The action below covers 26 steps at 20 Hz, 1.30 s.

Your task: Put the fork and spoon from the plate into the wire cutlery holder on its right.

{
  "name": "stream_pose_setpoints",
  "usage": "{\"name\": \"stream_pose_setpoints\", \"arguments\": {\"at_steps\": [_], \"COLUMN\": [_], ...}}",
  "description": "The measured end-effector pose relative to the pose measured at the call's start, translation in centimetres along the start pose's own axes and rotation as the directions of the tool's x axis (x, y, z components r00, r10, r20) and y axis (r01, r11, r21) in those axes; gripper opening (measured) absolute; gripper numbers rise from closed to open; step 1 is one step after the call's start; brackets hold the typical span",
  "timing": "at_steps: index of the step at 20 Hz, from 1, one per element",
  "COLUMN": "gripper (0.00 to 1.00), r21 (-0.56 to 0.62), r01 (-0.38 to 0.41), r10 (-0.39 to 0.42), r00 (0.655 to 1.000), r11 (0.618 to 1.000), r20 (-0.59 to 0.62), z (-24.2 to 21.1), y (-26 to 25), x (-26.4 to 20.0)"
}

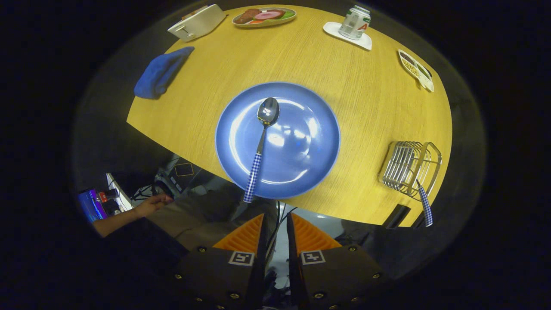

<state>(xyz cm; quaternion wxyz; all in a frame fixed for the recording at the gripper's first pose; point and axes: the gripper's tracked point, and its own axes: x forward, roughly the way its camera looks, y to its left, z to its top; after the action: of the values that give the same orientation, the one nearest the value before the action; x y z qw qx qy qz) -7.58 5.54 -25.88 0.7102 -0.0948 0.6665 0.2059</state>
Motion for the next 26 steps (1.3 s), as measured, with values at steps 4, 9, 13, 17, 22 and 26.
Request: {"name": "stream_pose_setpoints", "arguments": {"at_steps": [4,9,13,17,22,26], "gripper": [0.25,0.25,0.25,0.25,0.25,0.25], "r21": [0.045,0.15,0.151,0.144,0.162,0.169], "r01": [-0.021,0.013,0.009,0.034,0.033,0.037], "r10": [0.02,-0.023,-0.018,-0.044,-0.043,-0.045], "r00": [0.999,0.997,0.998,0.997,0.997,0.998], "r11": [0.999,0.989,0.988,0.989,0.986,0.985], "r20": [0.031,0.069,0.057,0.063,0.059,0.047], "z": [2.0,4.0,4.1,4.3,4.4,4.3], "y": [2.2,2.3,3.1,3.1,2.9,2.6], "x": [1.9,5.2,6.7,7.3,7.9,8.7]}}
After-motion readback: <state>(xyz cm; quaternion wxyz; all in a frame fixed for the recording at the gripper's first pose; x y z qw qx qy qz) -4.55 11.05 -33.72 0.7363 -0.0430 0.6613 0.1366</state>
